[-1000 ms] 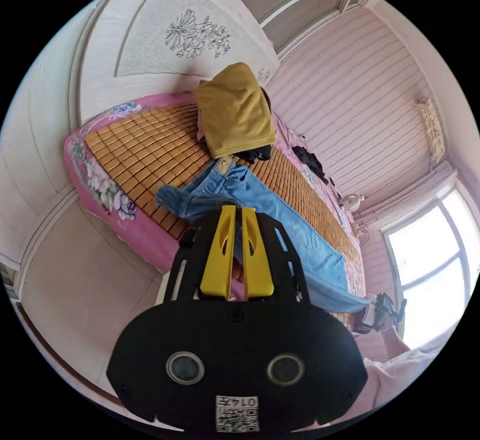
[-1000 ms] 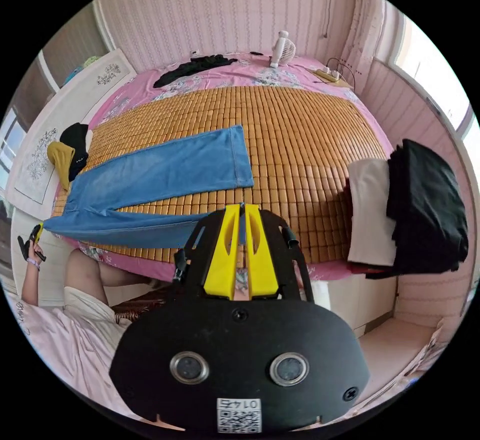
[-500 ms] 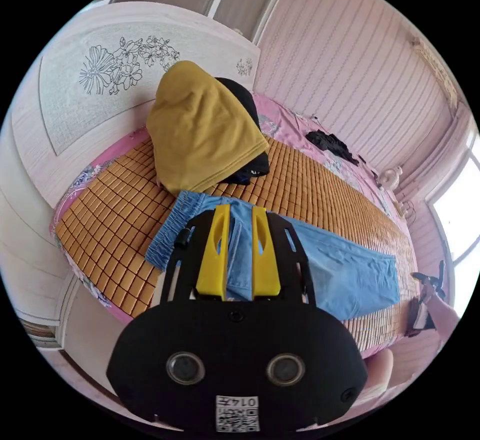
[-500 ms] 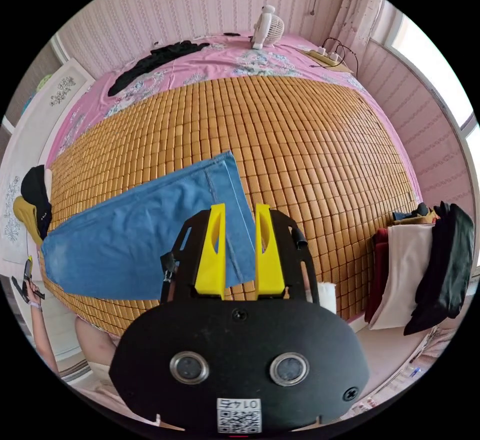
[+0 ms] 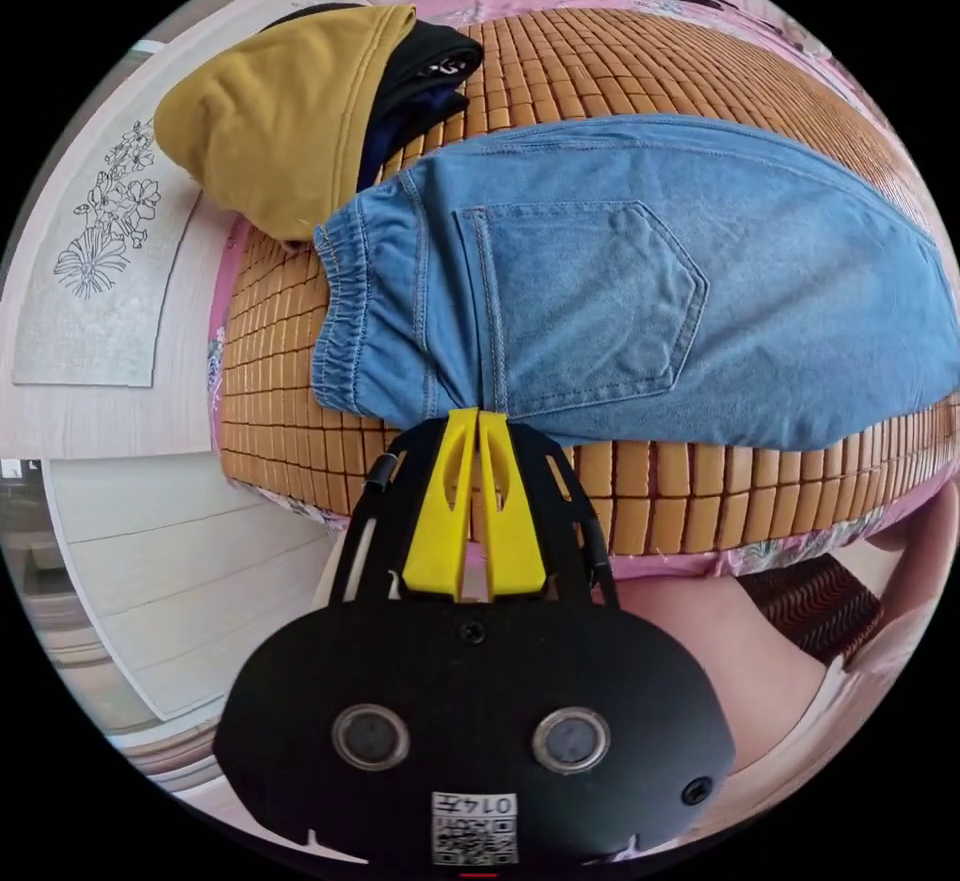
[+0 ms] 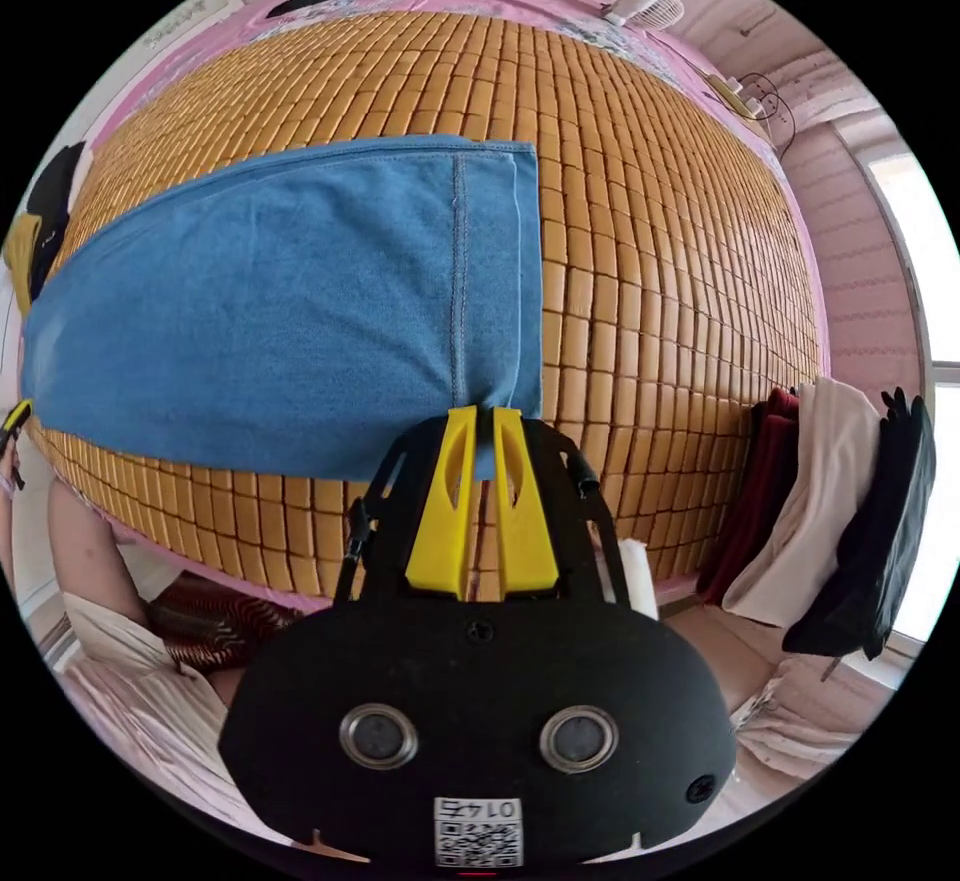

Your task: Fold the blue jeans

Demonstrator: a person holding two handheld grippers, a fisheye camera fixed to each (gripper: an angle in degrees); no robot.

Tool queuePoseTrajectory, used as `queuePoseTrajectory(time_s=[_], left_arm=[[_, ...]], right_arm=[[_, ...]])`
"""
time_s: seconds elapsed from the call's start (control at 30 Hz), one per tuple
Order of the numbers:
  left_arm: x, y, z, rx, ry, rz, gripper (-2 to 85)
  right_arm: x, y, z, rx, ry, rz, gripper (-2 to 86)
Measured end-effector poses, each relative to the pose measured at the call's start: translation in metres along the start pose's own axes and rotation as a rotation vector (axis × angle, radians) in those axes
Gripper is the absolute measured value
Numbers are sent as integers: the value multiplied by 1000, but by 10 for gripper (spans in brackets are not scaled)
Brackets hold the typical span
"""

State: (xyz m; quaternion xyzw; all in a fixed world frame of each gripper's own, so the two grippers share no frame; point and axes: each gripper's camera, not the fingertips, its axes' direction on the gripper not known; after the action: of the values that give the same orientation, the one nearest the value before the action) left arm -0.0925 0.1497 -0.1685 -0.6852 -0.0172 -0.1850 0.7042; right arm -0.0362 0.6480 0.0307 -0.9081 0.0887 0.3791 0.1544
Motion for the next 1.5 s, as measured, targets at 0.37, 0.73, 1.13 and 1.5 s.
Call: queuePoseTrajectory(time_s=[0.37,0.73,1.13,1.5], left_arm=[[-37,140,-48,315,308,-326,-10],[18,222,-109,634,397,-113,-4],[114,234,-132,741,498,187,47],[221,181,-112,693,487,438,61]], right_arm=[[32,203,-6,113,-143,228,-8],[23,361,-23,415,-201,336,-4],[33,442,-17,538,-212,359,49],[36,449,-2,506,-313,302,65]])
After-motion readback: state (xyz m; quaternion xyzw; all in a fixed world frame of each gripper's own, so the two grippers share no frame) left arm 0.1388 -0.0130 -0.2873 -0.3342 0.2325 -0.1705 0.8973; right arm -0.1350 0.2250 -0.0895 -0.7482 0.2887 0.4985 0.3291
